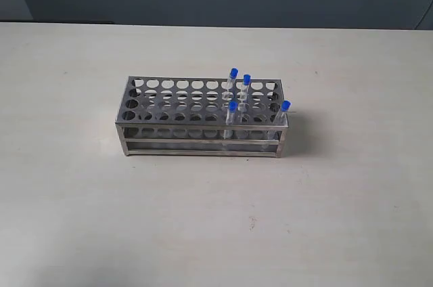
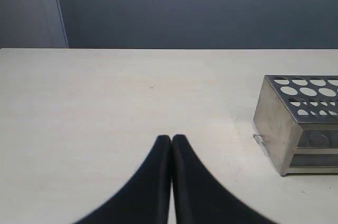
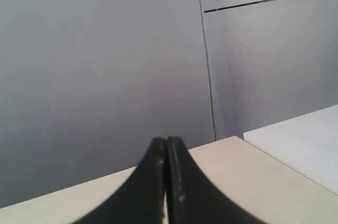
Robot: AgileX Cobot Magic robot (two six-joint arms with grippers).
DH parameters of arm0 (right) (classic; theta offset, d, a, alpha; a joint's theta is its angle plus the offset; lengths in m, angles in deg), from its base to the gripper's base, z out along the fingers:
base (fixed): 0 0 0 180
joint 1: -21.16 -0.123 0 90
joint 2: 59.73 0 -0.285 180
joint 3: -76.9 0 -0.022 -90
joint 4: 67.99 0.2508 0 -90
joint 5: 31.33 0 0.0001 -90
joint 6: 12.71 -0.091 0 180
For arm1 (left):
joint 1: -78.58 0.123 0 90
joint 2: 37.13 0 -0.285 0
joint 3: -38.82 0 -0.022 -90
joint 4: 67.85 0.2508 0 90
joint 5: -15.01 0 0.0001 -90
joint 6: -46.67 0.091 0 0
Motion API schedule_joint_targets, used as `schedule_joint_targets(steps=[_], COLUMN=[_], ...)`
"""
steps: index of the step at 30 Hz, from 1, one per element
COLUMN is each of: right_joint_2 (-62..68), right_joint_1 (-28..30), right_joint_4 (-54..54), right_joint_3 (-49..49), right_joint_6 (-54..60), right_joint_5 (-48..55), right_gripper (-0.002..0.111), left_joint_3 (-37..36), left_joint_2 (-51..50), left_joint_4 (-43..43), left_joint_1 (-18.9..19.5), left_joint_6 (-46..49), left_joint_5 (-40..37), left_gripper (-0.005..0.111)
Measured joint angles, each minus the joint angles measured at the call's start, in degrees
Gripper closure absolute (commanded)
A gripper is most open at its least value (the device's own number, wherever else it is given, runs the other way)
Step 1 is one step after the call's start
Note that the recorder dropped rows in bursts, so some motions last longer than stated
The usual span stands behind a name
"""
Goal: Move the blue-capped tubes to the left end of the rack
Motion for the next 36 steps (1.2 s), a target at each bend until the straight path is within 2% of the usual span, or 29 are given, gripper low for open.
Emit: schedule_joint_targets(steps=[7, 16, 24, 29, 32, 36], right_joint_2=[0.0, 0.0, 0.0, -0.04, -0.13, 0.18], right_joint_1=[0.0, 0.0, 0.0, 0.0, 0.0, 0.0], right_joint_4=[3.71, 27.77, 30.83, 32.12, 22.71, -11.54], right_joint_3=[-0.11, -0.09, -0.09, -0.09, -0.09, 5.23], right_joint_6=[-1.88, -22.78, -25.46, -32.93, -38.19, -55.0], right_joint_5=[-2.11, -6.92, -8.7, -12.95, -19.24, -19.31], right_gripper=[0.109, 0.109, 0.109, 0.109, 0.109, 0.109], left_joint_3=[0.0, 0.0, 0.0, 0.0, 0.0, 0.0], left_joint_2=[0.0, 0.0, 0.0, 0.0, 0.0, 0.0], left_joint_4=[0.0, 0.0, 0.0, 0.0, 0.0, 0.0], left_joint_1=[0.0, 0.0, 0.0, 0.0, 0.0, 0.0], left_joint_6=[0.0, 0.0, 0.0, 0.0, 0.0, 0.0], left_joint_5=[0.0, 0.0, 0.0, 0.0, 0.0, 0.0], left_gripper=[0.106, 0.106, 0.106, 0.106, 0.106, 0.106])
